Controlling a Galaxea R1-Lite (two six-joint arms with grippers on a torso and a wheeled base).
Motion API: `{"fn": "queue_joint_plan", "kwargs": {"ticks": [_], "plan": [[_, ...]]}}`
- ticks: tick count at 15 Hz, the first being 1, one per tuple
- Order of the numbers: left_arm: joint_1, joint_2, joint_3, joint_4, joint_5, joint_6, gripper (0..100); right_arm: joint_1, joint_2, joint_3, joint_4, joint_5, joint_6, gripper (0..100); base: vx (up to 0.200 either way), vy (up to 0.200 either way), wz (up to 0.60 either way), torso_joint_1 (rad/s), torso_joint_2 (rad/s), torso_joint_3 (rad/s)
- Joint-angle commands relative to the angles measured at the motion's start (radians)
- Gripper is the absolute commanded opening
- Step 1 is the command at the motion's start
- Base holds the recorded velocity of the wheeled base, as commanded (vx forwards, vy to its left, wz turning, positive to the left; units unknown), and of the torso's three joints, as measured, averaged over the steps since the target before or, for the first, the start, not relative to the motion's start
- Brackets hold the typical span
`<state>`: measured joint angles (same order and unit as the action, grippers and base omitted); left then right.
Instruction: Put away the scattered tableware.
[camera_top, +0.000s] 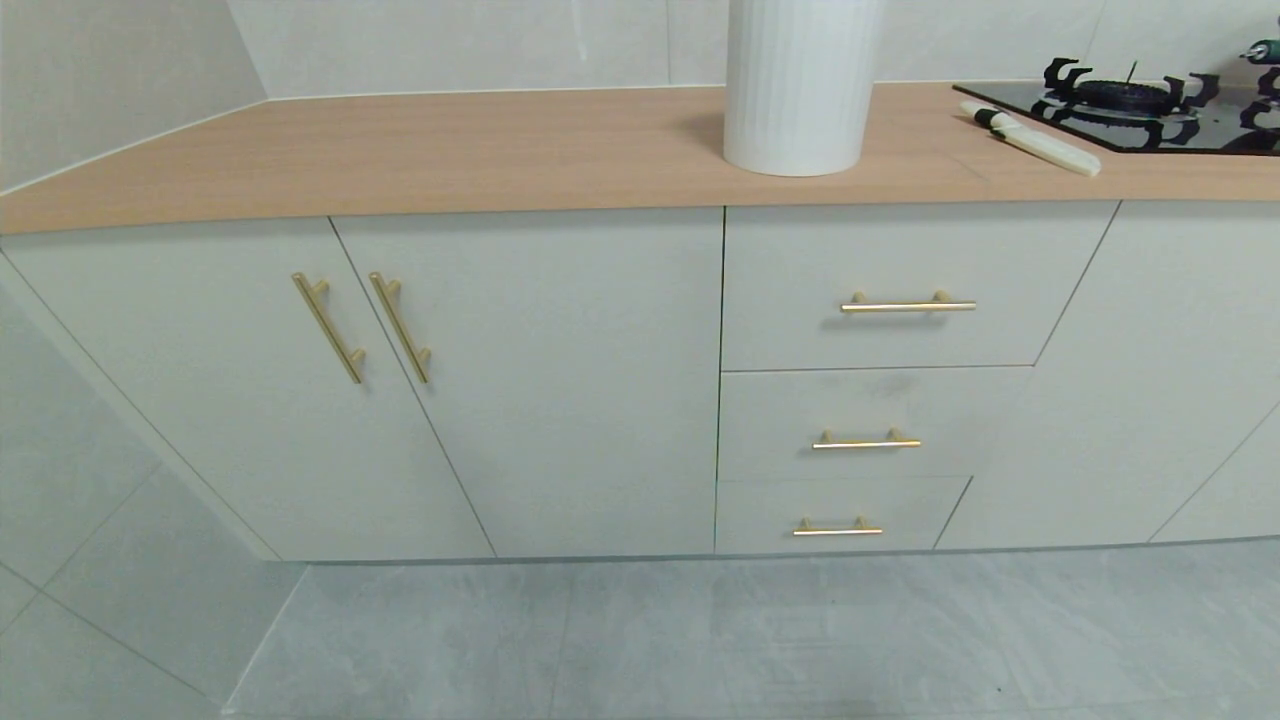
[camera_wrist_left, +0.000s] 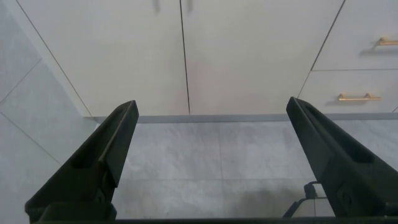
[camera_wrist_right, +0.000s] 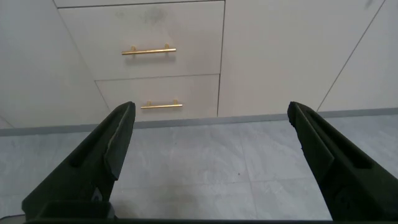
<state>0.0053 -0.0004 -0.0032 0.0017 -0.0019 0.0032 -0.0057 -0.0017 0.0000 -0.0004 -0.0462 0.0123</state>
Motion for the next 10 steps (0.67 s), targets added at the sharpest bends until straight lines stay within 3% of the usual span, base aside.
{"fn": "queue_joint_plan", "kwargs": {"ticks": [1,5,8,10], "plan": [[0.001,0.0,0.0,0.0,-0.001,0.0,100,0.0,0.003,0.0,0.005,0.0,0.0,100,0.0,0.0,0.0,0.0,0.0,0.0],[0.001,0.0,0.002,0.0,-0.001,0.018,100,0.0,0.003,0.0,0.005,0.0,0.0,100,0.0,0.0,0.0,0.0,0.0,0.0],[0.001,0.0,0.002,0.0,-0.001,0.011,100,0.0,0.003,0.0,0.005,0.0,0.0,100,0.0,0.0,0.0,0.0,0.0,0.0],[0.001,0.0,0.0,0.0,-0.001,0.003,100,0.0,0.003,0.0,0.005,0.0,0.0,100,0.2,0.0,0.0,0.0,0.0,0.005]]}}
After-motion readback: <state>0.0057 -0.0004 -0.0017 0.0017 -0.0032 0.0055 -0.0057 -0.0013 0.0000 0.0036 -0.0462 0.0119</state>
